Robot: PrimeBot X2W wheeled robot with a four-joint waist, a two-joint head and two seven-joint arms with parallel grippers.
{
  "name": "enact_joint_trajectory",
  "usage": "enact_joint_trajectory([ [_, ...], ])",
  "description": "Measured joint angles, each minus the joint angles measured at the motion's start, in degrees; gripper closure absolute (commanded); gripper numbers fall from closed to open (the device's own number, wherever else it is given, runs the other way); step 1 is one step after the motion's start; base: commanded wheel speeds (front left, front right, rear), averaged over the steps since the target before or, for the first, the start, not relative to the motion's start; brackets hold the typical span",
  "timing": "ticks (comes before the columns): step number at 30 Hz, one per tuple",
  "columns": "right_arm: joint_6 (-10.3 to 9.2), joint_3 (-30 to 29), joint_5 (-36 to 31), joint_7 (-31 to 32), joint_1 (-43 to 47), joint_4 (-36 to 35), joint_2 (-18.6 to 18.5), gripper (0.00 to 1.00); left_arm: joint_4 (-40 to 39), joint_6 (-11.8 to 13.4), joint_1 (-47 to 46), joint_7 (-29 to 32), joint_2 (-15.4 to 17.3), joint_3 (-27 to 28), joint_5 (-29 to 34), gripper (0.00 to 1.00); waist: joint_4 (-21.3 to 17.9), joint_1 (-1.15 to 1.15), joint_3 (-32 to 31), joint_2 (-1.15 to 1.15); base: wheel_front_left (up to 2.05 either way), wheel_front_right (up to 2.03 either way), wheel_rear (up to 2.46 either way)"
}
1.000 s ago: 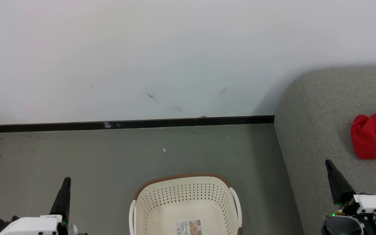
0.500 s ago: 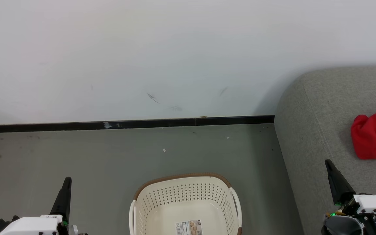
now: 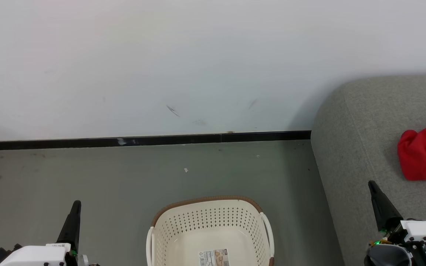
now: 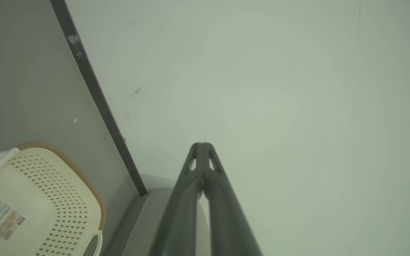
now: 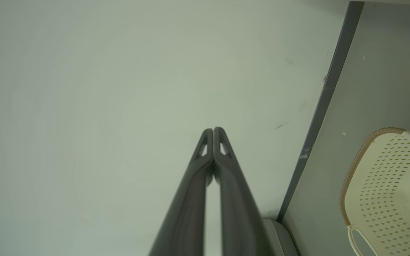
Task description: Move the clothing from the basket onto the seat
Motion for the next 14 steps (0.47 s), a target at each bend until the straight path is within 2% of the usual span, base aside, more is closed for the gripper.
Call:
enact_joint_trajectory([
  [14, 0.0, 0.0, 0.3, 0.0, 0.0, 0.0, 0.0, 1.0, 0.0, 0.0, -0.1, 0.0, 0.0, 0.0, 0.0, 1.0, 0.0, 0.0, 0.0, 0.0, 0.0, 0.0, 0.0],
])
